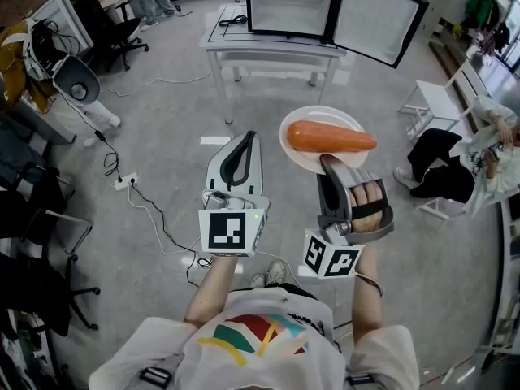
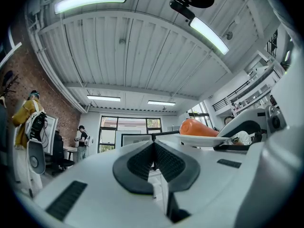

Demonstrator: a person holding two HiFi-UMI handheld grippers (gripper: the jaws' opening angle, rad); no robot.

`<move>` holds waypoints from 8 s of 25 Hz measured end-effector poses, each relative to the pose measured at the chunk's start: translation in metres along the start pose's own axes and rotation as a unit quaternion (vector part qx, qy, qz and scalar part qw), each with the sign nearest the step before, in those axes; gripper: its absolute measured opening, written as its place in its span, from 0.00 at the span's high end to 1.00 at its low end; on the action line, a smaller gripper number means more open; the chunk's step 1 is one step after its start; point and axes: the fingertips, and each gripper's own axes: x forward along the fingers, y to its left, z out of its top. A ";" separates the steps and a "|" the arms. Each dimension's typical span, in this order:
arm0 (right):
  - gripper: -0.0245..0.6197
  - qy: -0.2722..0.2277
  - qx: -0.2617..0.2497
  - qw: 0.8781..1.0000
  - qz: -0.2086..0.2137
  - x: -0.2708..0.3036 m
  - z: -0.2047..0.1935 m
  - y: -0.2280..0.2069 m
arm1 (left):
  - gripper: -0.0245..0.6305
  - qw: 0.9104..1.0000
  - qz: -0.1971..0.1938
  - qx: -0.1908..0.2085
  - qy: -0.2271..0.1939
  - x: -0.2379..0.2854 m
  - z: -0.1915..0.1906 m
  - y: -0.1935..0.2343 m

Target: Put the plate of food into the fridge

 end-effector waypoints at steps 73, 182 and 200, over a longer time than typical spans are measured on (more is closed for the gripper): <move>0.90 0.004 -0.032 0.999 0.014 0.438 -0.119 0.022 | 0.95 1.000 -0.002 0.000 -0.003 0.406 -0.118 0.165; 0.75 -0.012 -0.018 0.971 0.239 0.955 -0.288 0.035 | 0.95 0.999 -0.048 -0.023 -0.005 0.840 -0.200 0.266; 0.73 0.017 0.062 0.930 0.361 0.931 -0.282 0.037 | 0.95 0.998 -0.059 -0.021 -0.021 0.823 -0.179 0.255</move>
